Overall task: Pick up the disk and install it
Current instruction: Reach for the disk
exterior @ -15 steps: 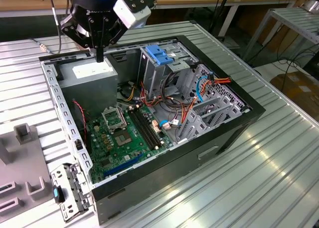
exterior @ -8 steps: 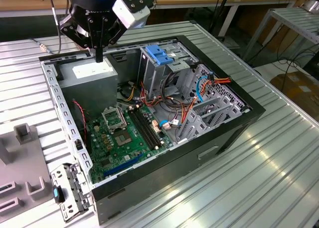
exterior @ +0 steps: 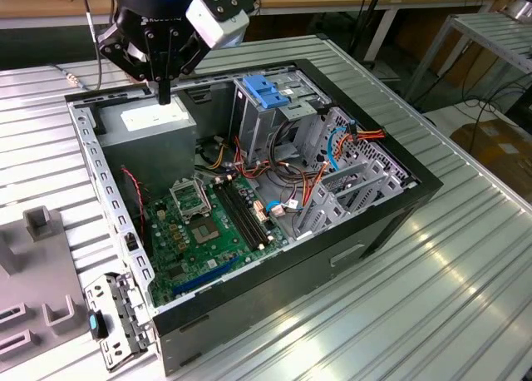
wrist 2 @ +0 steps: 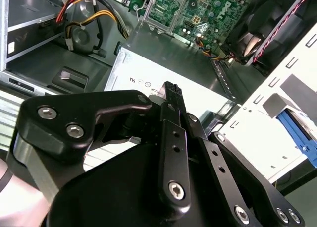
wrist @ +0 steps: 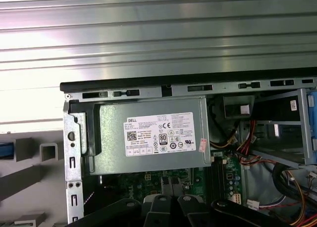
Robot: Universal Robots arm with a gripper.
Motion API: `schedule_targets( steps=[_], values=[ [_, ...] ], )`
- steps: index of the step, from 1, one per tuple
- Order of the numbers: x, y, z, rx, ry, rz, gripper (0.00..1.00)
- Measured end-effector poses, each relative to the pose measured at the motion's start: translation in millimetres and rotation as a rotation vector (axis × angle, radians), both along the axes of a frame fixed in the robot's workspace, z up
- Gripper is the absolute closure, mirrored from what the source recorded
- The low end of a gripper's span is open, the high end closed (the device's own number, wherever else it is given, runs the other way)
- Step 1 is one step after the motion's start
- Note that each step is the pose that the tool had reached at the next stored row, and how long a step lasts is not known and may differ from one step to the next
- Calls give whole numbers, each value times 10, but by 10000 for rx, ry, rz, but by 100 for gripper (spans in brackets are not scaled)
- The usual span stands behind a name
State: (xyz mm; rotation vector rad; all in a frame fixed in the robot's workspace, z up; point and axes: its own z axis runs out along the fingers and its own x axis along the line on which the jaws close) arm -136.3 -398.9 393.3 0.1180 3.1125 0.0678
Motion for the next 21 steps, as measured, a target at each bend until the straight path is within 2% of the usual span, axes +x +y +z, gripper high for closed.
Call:
schedule_targets(
  steps=[21],
  values=[
    [-38,0,0,0,0,0,89]
  ],
)
